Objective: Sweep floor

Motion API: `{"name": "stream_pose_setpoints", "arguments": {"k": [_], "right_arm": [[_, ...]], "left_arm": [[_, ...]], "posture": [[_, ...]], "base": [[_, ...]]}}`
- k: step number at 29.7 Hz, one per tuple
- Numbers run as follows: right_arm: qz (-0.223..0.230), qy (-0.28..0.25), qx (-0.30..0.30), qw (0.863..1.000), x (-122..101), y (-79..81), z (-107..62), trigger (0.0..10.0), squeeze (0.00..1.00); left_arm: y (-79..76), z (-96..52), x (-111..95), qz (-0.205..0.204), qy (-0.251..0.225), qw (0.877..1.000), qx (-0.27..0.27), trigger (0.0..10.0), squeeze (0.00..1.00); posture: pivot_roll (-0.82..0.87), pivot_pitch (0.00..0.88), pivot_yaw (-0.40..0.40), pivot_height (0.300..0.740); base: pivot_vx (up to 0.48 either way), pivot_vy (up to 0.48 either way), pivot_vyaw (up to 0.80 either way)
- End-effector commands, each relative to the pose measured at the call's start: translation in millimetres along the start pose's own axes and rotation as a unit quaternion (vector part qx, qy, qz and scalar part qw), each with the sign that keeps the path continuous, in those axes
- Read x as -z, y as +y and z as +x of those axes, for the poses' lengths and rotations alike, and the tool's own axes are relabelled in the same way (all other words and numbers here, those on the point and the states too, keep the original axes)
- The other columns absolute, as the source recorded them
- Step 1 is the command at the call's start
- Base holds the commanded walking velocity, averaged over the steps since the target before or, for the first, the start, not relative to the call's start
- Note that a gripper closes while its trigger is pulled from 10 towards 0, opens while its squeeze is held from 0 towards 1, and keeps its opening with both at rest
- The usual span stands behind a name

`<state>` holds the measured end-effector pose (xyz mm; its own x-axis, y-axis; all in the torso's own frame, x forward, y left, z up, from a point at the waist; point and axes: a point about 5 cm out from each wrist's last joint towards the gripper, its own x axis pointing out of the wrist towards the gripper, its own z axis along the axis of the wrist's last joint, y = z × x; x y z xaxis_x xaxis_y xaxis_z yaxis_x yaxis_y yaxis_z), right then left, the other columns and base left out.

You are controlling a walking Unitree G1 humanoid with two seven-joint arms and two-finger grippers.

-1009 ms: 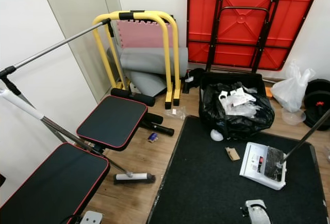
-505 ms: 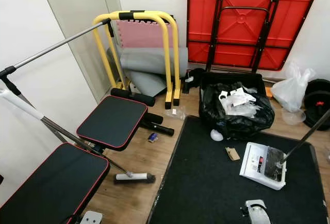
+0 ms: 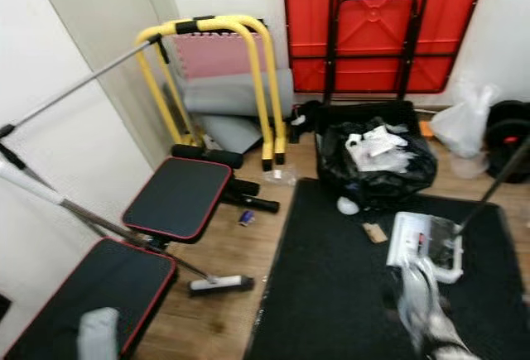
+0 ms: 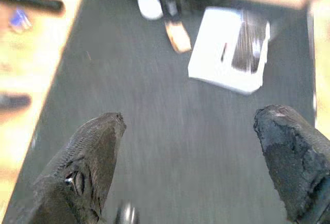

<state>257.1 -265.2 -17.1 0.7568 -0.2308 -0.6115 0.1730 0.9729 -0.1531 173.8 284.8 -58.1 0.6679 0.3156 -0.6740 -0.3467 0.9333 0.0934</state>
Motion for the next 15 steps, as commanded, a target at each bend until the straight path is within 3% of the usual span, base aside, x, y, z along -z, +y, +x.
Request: {"name": "stream_pose_setpoints", "arguments": {"k": [1, 2, 3, 4, 5, 6, 7, 8, 10, 12, 13, 15], "right_arm": [[-0.020, -0.034, -0.036, 0.999, -16.1, 4.9, 2.0, 10.0, 0.00], [-0.038, -0.081, -0.071, 0.993, -42.3, 7.6, 3.7, 10.0, 0.00], [-0.038, -0.081, -0.071, 0.993, -42.3, 7.6, 3.7, 10.0, 0.00], [-0.057, -0.134, -0.121, 0.982, -69.9, 16.0, 2.6, 10.0, 0.00], [-0.068, -0.164, -0.153, 0.972, -85.4, 22.0, 0.5, 10.0, 0.00], [-0.068, -0.164, -0.153, 0.972, -85.4, 22.0, 0.5, 10.0, 0.00], [-0.080, -0.188, -0.183, 0.962, -95.8, 29.3, -2.6, 10.0, 0.00], [-0.080, -0.188, -0.183, 0.962, -95.8, 29.3, -2.6, 10.0, 0.00], [-0.124, -0.261, -0.274, 0.917, -115.9, 53.0, -21.9, 10.0, 0.00], [-0.124, -0.261, -0.274, 0.917, -115.9, 53.0, -21.9, 10.0, 0.00], [-0.144, -0.289, -0.311, 0.894, -121.5, 63.5, -34.2, 10.0, 0.00], [-0.167, -0.325, -0.351, 0.862, -126.5, 78.0, -56.9, 10.0, 0.00]], "left_arm": [[2.7, 2.4, -21.4, -0.004, -0.059, 0.998, 0.006, 10.0, 0.00], [-0.8, 4.1, -47.2, -0.001, -0.123, 0.992, 0.023, 10.0, 0.00], [-0.8, 4.1, -47.2, -0.001, -0.123, 0.992, 0.023, 10.0, 0.00], [-9.4, 0.6, -78.2, -0.004, -0.205, 0.977, 0.053, 10.0, 0.00], [-15.3, -4.4, -96.4, -0.006, -0.254, 0.964, 0.073, 10.0, 0.00], [-15.3, -4.4, -96.4, -0.006, -0.254, 0.964, 0.073, 10.0, 0.00], [-22.0, -11.0, -109.1, -0.006, -0.291, 0.952, 0.090, 10.0, 0.00], [-22.0, -11.0, -109.1, -0.006, -0.291, 0.952, 0.090, 10.0, 0.00], [-48.7, -39.3, -138.8, 0.006, -0.371, 0.920, 0.129, 10.0, 0.00], [-48.7, -39.3, -138.8, 0.006, -0.371, 0.920, 0.129, 10.0, 0.00], [-61.7, -54.5, -147.8, 0.007, -0.397, 0.906, 0.146, 10.0, 0.00], [-85.4, -81.2, -154.1, 0.000, -0.428, 0.886, 0.180, 10.0, 0.00]], "posture": [[-0.12, 0.000, 0.016, 0.740], [-0.12, 0.000, 0.010, 0.740], [-0.12, 0.000, 0.010, 0.740], [-0.13, 0.000, 0.004, 0.740], [-0.13, 0.000, 0.002, 0.740], [-0.13, 0.000, 0.002, 0.740], [-0.13, 0.000, 0.000, 0.740], [-0.13, 0.000, 0.000, 0.740], [-0.13, 0.000, -0.006, 0.740], [-0.13, 0.000, -0.006, 0.740], [-0.13, 0.000, -0.005, 0.740], [-0.13, 0.000, -0.001, 0.740]], "base": [[0.000, 0.000, 0.80], [0.000, 0.000, 0.80], [0.000, 0.000, 0.80], [0.000, 0.000, 0.80], [0.000, 0.000, 0.80], [0.000, 0.000, 0.80], [0.000, 0.000, 0.80], [0.000, 0.000, 0.80], [0.000, 0.000, 0.80], [0.000, 0.000, 0.80], [0.000, 0.000, 0.80], [0.000, 0.000, 0.80]]}}
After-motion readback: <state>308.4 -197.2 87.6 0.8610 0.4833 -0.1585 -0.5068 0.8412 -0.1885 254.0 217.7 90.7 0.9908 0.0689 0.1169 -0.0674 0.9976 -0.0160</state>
